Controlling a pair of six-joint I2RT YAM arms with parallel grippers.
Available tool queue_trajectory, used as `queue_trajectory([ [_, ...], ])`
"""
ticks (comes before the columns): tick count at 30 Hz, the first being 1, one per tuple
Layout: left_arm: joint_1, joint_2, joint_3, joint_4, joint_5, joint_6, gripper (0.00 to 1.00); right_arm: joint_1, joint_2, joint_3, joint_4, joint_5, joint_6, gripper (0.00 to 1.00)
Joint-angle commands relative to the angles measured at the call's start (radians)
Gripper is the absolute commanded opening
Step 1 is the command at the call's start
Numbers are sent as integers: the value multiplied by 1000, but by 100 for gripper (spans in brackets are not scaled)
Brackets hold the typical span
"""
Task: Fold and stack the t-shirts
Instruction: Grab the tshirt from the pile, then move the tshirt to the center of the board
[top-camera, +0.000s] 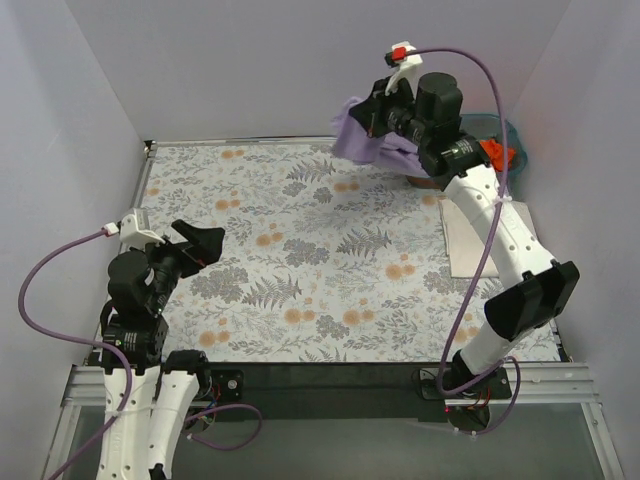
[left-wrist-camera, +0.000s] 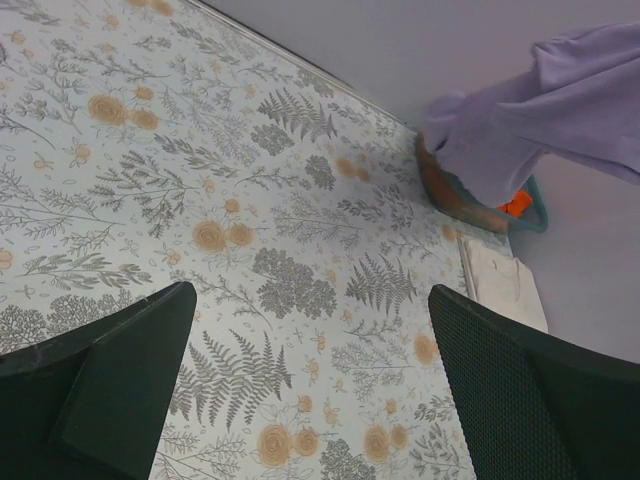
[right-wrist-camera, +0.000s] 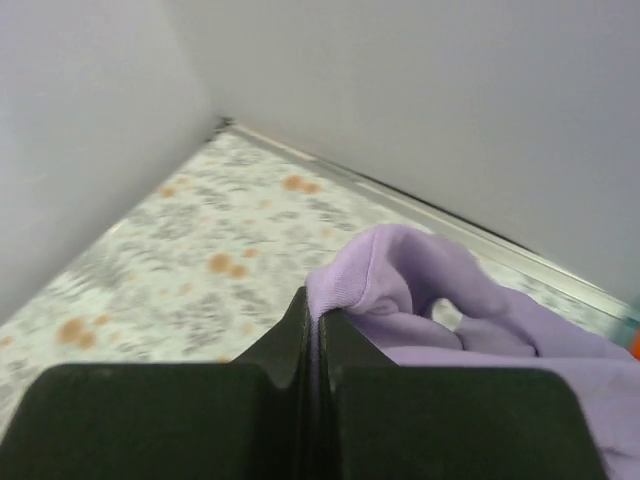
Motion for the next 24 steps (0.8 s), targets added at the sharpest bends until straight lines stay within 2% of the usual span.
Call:
queue_trajectory([
  [1, 5, -54, -4, 3, 32, 8, 95, 147, -47, 4, 87, -123, 90, 1],
  [3, 5, -63, 1, 0, 37, 12, 95, 217, -50, 25, 116, -152, 114, 1],
  [6, 5, -78, 4, -2, 44, 15, 95, 261, -55, 41, 127, -158, 139, 1],
  [10, 5, -92, 5, -4, 53, 11, 95, 264, -105, -31, 130, -119, 145, 1],
  [17, 5, -100, 8, -7, 64, 2, 95, 262, -251, -166, 78, 4, 54, 1],
  [21, 5, -97, 10, -7, 75, -14, 95, 261, -348, -193, 22, 189, -41, 1],
  [24, 5, -91, 11, -4, 83, -24, 95, 253, -417, -144, 5, 317, -136, 1],
])
